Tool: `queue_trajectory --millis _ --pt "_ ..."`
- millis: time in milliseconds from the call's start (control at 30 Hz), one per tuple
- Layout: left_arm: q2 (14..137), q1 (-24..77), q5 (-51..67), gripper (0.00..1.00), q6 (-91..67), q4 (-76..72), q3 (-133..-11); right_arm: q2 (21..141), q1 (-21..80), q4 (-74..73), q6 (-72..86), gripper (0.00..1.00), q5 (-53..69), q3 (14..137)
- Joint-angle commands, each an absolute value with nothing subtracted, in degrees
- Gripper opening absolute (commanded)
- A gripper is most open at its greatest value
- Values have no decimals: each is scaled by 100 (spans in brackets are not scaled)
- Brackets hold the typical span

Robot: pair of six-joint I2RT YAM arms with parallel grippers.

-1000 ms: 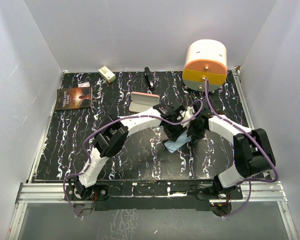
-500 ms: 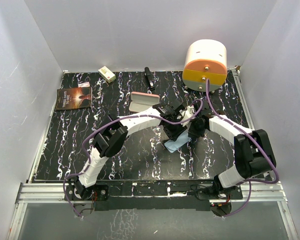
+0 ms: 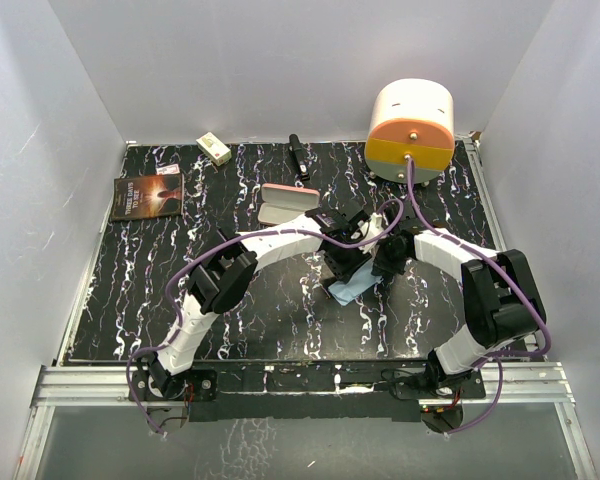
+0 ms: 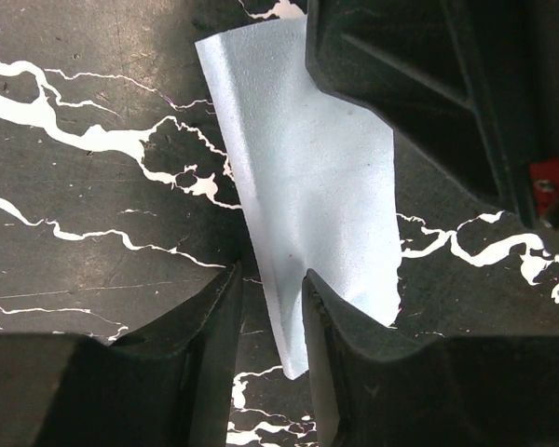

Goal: Organize the sunglasses
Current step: Fold the glasses cleaning cloth at the center of the board.

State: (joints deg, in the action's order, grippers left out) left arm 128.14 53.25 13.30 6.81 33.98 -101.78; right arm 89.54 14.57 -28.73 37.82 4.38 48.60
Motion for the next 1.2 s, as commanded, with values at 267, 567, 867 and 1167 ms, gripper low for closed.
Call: queue_trajectory --millis 267,567,867,1167 --pt "13008 5367 1116 30 599 3812 -9993 8300 1550 -2938 3634 8 0 5352" --pt "13032 5363 1099 30 603 3830 -9967 8232 1554 -3018 3631 10 -148 5433" --pt "13043 5365 1072 30 615 3827 -9967 8334 1555 -2500 3712 8 444 5369" --pt "13069 5368 1091 29 603 3844 -10031 8666 1591 -2155 3742 8 869 5332"
